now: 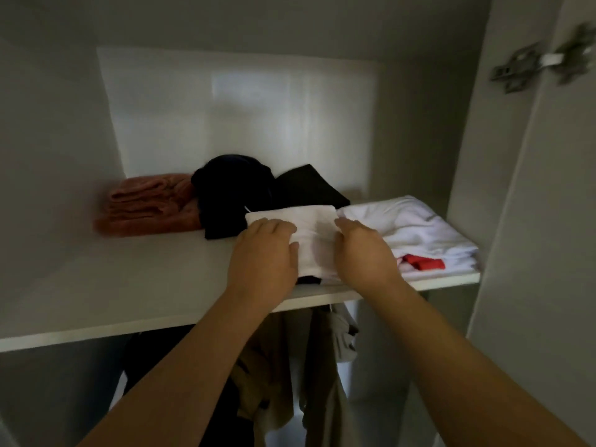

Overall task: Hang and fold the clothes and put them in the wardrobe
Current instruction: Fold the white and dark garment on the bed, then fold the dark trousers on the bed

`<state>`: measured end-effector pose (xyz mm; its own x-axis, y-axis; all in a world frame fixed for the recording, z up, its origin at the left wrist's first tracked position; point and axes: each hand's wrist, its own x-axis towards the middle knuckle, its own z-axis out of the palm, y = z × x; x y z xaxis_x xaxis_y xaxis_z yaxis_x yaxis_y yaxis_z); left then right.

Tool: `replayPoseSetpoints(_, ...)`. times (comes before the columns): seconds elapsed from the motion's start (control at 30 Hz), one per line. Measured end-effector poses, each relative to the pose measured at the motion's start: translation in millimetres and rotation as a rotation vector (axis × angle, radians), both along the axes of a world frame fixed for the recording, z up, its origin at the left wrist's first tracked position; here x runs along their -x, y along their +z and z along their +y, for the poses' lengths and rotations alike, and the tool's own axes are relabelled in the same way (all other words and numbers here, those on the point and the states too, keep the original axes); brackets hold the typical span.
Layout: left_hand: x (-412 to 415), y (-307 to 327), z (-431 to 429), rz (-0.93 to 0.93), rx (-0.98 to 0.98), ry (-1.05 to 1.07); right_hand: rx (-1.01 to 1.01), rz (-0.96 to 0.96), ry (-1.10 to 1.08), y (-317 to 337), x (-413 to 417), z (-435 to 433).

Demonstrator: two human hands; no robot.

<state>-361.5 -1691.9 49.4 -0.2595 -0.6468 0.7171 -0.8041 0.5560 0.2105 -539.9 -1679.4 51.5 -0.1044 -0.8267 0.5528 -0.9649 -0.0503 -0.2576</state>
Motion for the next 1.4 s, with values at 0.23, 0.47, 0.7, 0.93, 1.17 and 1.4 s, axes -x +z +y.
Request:
replayPoseSetpoints(0.23, 27.1, -26.6, 105.8, 0.086, -0.012, -0.422, 0.182, -0.337, -0.267, -35.2, -2.2, 155.7)
replayPoseSetpoints(0.47, 81.3, -70.5, 252.4, 0.065, -0.240, -0.938, 0.088, -0.532, -0.759, -77.6, 4.9, 377.3)
replayPoseSetpoints(0.7, 128.4, -107.5, 479.6, -0.132, -0.379, -1.436, 0.085, -0.676, -1.253, -113.7, -21.5, 643.3)
replayPoseSetpoints(0.93, 121.1, -160.7, 741.1, -0.340, -0.437, -1.744, 0.084, -0.741, -1.643, -160.9, -106.2, 920.0)
replayPoseSetpoints(1.17, 86.8, -220.8, 993.0, -0.673, -0.546, -1.968, 0.036, -0.875, -1.942, -209.4, -209.4, 1153.9)
replayPoseSetpoints(1.4, 84.4, -262.0, 1175.9, -0.968, -0.605, -2.128, 0.068, -0.997, -2.066, -254.2, -243.6, 1303.8)
